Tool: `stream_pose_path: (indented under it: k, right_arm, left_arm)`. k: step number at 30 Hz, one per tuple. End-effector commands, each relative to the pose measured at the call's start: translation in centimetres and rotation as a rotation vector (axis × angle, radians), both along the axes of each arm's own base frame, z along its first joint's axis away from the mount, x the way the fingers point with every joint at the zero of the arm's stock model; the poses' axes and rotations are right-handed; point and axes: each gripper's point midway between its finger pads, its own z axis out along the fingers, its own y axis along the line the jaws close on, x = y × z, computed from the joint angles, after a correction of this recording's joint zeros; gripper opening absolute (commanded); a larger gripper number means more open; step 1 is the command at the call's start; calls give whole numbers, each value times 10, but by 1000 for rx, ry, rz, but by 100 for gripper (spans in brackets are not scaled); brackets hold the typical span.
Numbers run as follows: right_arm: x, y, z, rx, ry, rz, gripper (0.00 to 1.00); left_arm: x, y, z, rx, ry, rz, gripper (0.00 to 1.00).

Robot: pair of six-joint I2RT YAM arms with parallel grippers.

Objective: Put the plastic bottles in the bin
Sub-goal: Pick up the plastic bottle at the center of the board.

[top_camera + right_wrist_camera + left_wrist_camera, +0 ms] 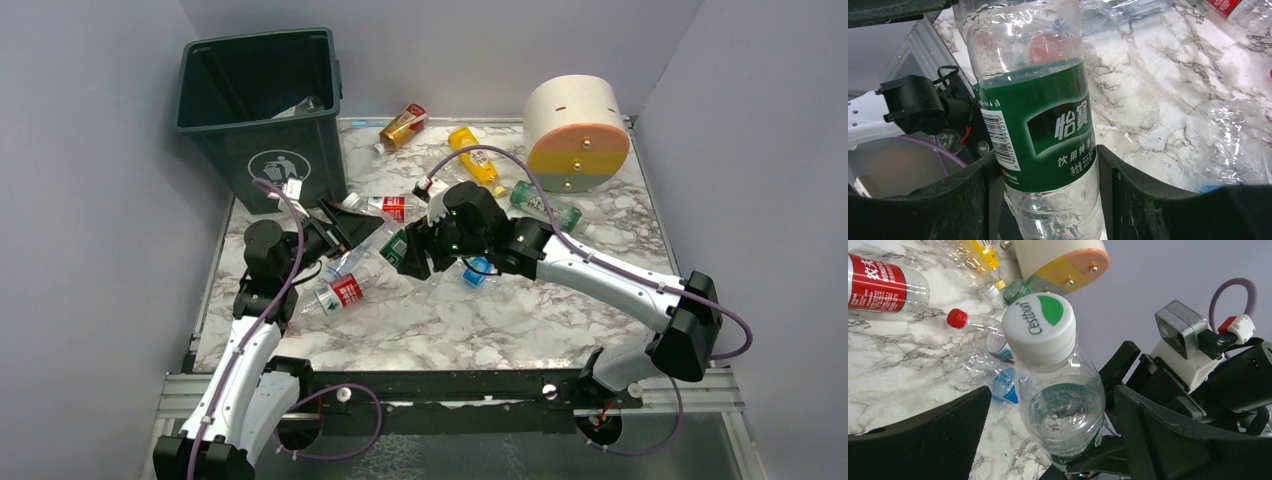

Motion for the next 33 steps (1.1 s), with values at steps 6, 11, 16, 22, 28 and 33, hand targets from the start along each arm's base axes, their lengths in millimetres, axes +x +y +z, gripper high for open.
stream_pose_path:
  k: [6, 11, 16, 22, 28, 33]
  right_arm:
    - [-4, 22, 25, 117, 16, 55, 62]
    - [0, 22, 30, 122, 3, 39, 62]
    - [2, 21, 32, 122, -5, 30, 62]
    - [-2, 17, 36, 123, -5, 30, 75]
    - [-6, 1, 47, 123, -23, 3, 98]
    - [-8, -28, 59, 84, -70, -61, 100]
  left_arm:
    - [6, -9, 10, -23, -53, 18, 98]
    - [7, -11, 7, -12, -43, 27, 82]
    - [10, -13, 4, 18, -29, 29, 67]
    - [15, -12, 7, 42, -32, 46, 59]
    - [25, -12, 12, 74, -47, 50, 58]
    - [38, -12, 18, 132, -64, 54, 58]
